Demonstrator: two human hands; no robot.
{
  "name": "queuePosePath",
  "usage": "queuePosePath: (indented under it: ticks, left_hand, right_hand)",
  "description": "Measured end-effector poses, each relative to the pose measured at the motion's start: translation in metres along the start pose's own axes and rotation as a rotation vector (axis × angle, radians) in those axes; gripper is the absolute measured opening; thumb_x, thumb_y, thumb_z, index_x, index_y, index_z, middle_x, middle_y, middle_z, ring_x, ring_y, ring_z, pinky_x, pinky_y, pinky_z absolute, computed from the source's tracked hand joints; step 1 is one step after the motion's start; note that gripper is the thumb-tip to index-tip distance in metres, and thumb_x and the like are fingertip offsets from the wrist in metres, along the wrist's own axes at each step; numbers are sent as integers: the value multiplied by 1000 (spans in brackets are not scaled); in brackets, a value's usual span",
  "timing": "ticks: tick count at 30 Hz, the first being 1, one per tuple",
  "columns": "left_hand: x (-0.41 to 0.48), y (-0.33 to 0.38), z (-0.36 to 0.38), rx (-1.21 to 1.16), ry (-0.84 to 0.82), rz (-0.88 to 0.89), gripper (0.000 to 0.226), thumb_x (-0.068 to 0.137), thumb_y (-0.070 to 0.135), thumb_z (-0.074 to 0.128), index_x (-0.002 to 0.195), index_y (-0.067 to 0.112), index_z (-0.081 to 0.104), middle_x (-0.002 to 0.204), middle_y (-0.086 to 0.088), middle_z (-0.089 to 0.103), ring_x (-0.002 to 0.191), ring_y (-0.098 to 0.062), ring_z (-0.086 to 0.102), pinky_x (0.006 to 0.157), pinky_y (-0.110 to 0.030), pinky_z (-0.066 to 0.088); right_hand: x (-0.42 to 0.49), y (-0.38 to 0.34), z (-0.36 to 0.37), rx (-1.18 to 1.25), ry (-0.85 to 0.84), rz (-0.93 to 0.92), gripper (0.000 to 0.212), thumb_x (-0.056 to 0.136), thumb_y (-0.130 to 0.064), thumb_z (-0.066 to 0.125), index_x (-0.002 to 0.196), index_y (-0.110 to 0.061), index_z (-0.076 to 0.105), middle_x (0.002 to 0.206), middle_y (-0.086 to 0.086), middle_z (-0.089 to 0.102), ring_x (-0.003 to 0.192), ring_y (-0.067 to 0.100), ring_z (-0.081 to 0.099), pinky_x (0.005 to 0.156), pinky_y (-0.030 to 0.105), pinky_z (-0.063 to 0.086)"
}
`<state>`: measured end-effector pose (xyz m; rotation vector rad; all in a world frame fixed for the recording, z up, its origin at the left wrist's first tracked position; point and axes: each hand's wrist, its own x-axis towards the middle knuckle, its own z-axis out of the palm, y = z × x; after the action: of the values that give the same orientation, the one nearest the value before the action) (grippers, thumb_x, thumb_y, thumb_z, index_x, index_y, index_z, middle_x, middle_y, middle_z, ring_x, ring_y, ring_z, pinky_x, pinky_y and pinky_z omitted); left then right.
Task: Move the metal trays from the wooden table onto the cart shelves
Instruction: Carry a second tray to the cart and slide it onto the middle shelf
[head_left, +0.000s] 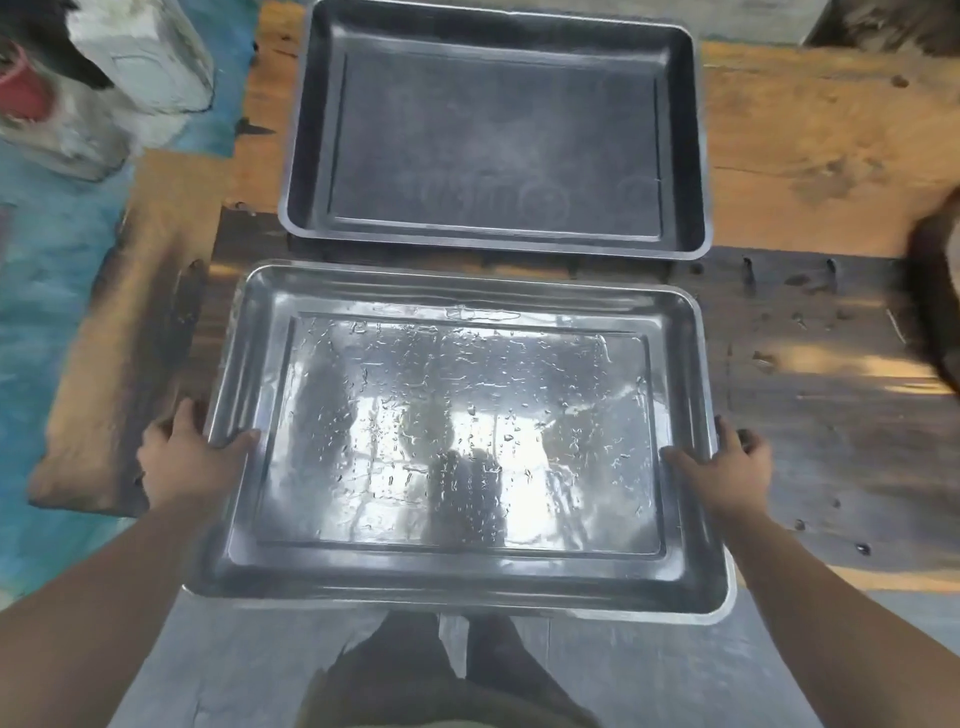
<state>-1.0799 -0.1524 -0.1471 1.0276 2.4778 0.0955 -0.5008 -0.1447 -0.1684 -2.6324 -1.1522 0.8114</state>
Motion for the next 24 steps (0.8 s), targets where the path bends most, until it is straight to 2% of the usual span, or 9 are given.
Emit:
queuePosePath:
  ticks: [10,13,16,19,22,23,24]
  left_hand:
    - [3,-4,6,127,23,34,76,84,59,60,145,17,42,151,-22,32,134,-45,30,104,-63,35]
    - [2,0,4,125,4,48,70,86,55,61,144,21,44,150,-25,32,135,-45,29,104,-63,35]
    - [-2,6,-3,138,-35,44,60,89,50,59,139,18,52,147,-28,35,136,-44,30,105,-57,36]
    - [-12,18,-14,100,-38,35,49,89,45,61,129,16,62,143,-24,43,129,-44,42,98,-52,43]
    - [-18,24,-30,81,-62,61,46,88,40,63,126,15,63,124,-21,61,120,-41,52,97,-47,47]
    - [-18,27,-36,58,-72,70,45,88,39,64,124,12,63,116,-20,65,112,-41,57,94,-46,50]
    - [-19,30,-43,23,-83,68,44,88,37,65,121,10,64,110,-19,67,104,-40,61,89,-45,52]
  right_hand:
    - [2,-1,4,-154,60,-23,76,81,-53,68,145,-22,42,144,12,30,132,34,32,111,47,32]
    - [5,-1,3,-202,42,-61,65,81,-51,66,138,-24,49,139,14,33,127,37,32,108,49,35]
    - [7,-4,-1,-204,-19,-60,53,83,-45,67,126,-17,57,136,16,35,126,39,32,107,51,35]
    - [6,-6,-7,-188,-58,-114,46,82,-34,71,115,-3,64,133,24,46,124,43,42,105,51,39]
    - [1,-9,-20,-136,-58,-112,39,80,-24,73,108,1,67,125,23,52,112,42,53,98,47,47]
    - [-1,-13,-27,-108,-62,-95,37,80,-21,74,107,3,67,123,23,54,106,40,57,92,43,50]
    - [-4,-17,-34,-69,-70,-78,34,79,-17,75,106,2,68,114,22,58,93,35,62,79,36,53]
